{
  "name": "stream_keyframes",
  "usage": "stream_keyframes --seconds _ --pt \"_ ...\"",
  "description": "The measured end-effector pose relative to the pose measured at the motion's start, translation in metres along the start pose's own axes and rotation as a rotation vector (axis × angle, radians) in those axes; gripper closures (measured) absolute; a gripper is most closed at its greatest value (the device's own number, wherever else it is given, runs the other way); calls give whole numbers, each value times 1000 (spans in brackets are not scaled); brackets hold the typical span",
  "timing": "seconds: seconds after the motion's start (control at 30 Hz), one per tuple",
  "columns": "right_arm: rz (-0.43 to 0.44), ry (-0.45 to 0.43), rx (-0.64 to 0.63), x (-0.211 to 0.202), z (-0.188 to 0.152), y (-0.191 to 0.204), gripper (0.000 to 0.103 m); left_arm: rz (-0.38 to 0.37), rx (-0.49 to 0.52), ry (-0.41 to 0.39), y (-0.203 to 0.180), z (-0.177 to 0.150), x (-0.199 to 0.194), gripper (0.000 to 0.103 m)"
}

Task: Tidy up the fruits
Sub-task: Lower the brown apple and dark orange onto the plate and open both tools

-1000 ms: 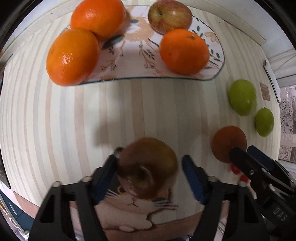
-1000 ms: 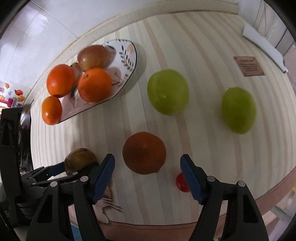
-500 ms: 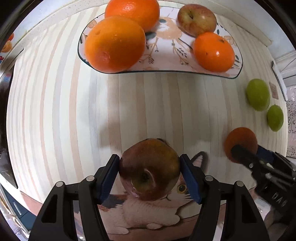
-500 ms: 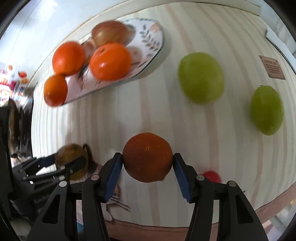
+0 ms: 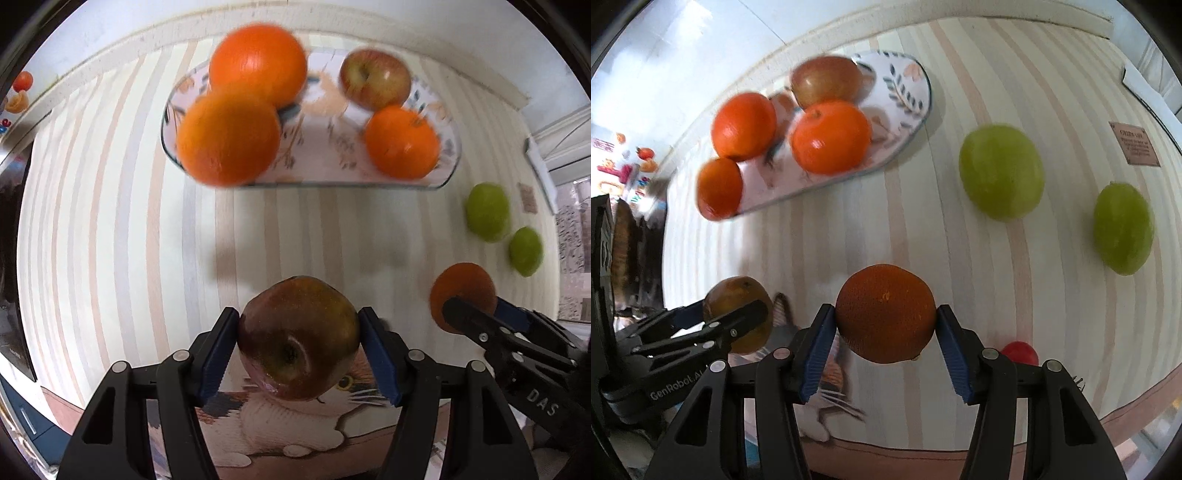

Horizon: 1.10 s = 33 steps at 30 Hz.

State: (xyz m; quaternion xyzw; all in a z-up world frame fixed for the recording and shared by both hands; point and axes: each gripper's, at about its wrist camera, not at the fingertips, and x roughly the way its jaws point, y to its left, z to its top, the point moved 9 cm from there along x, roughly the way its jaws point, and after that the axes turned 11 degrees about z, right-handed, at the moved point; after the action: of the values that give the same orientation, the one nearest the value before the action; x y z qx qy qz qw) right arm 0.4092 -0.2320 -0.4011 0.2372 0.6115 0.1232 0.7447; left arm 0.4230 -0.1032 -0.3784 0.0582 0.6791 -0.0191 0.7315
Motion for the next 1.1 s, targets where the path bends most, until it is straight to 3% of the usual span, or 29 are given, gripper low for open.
stream_keyframes --seconds 0.23,0.43,0.63,0.83,1.03,1.1 --pt "80 -83 6 -34 43 21 45 -105 -60 -109 28 32 -80 39" --pt "82 -159 33 -50 99 16 45 -87 -122 -180 66 88 -107 39" --pt "38 -160 46 -32 143 4 45 -30 -205 -134 111 136 -71 39" --pt "-6 -118 38 -5 160 -6 45 -5 -251 -34 128 156 -14 39" --pt "-29 -97 34 8 160 -12 45 -74 -270 80 120 154 25 39" --pt "-25 -95 38 9 160 -14 45 -82 -283 69 119 155 25 39"
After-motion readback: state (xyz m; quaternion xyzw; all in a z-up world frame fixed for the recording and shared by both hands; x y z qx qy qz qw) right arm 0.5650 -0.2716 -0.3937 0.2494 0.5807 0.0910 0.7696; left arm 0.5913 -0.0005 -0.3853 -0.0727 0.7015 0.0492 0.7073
